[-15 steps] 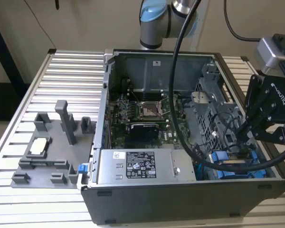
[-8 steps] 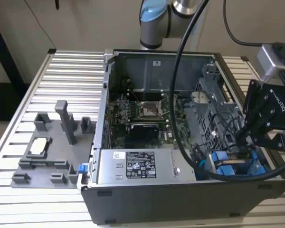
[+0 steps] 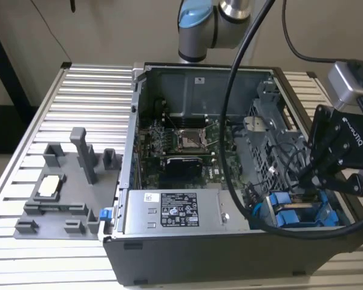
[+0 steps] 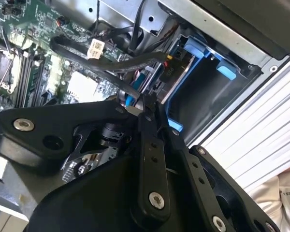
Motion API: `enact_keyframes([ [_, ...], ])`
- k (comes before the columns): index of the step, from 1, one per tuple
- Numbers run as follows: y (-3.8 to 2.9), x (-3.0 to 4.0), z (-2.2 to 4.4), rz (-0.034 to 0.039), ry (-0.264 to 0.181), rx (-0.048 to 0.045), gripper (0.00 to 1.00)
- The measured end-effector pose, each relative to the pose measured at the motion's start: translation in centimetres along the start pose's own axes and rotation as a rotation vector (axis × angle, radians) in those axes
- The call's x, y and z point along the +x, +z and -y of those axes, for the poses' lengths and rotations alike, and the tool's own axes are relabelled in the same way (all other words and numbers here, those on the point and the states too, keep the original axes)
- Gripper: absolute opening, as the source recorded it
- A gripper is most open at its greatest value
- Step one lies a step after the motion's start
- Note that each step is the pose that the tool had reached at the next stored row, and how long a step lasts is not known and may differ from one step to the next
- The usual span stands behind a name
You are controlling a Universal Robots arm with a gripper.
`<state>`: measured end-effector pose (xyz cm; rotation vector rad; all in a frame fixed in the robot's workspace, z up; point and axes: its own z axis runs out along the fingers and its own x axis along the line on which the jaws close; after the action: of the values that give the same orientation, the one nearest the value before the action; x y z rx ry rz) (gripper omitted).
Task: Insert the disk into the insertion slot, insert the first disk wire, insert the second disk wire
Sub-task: 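Insert the second disk wire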
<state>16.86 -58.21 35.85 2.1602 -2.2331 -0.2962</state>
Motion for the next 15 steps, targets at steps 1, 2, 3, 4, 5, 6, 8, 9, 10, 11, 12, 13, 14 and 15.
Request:
enact_keyframes([
  [1,0.03,0.03,0.06,-0.0002,-0.002,-0.0006,0.16],
  [2,0.06,0.09,0.14,-0.0004,-0.004,-0.0013,0.16],
  [3,0.09,0.16,0.2,-0.0006,-0.005,-0.0021,0.16],
  [4,0.13,0.25,0.26,-0.0008,-0.006,-0.0032,0.16],
  [5,0.17,0.34,0.32,-0.001,-0.007,-0.0041,0.16],
  [6,0.22,0.43,0.39,-0.0011,-0.008,-0.0058,0.16],
  [8,0.33,0.6,0.54,-0.0015,-0.01,-0.0095,0.16],
  [9,0.4,0.65,0.59,-0.0013,-0.01,-0.01,0.16],
  [10,0.5,0.67,0.62,-0.001,-0.011,-0.0101,0.16],
  [11,0.62,0.69,0.64,-0.0004,-0.011,-0.0101,0.16],
  [12,0.74,0.7,0.66,0.0016,-0.011,-0.0103,0.16],
  [13,0.87,0.72,0.69,0.0044,-0.012,-0.0104,0.16],
  [14,0.96,0.73,0.71,0.0079,-0.013,-0.0102,0.16],
  [15,1.03,0.74,0.72,0.0125,-0.014,-0.0098,0.16],
])
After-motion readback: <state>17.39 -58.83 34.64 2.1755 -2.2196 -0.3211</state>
